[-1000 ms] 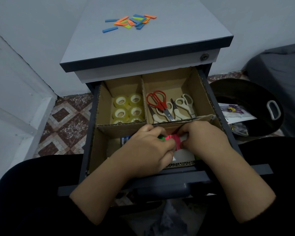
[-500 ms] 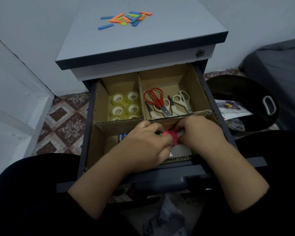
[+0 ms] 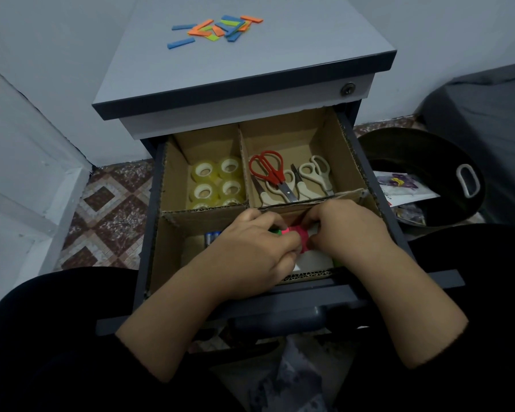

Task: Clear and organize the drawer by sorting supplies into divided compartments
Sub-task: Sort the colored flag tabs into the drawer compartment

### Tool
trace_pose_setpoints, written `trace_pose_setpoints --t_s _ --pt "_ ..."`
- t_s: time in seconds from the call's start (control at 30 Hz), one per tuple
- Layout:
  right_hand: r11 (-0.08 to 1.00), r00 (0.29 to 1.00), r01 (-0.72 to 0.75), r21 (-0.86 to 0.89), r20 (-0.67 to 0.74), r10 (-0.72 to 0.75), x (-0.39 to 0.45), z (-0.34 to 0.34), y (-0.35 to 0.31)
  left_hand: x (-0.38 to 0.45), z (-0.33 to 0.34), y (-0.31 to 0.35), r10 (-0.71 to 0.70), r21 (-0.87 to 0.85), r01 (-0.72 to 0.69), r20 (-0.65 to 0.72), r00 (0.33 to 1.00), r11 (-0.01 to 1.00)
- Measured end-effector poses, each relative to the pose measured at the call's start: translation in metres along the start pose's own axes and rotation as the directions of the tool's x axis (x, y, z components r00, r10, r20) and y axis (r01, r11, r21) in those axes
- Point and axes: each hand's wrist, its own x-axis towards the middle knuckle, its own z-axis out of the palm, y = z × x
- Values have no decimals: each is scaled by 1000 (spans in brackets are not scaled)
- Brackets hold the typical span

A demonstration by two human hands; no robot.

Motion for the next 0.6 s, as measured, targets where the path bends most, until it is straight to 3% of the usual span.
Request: trace_pose_setpoints --t_s 0.27,0.6 --pt "1000 1000 -8 -16 -7 8 -1 0 -1 1 -1 0 -26 3 26 109 994 1000" --pt "1000 1000 -8 -24 -7 8 -3 -1 -2 1 -1 0 -16 -13 17 109 994 1000"
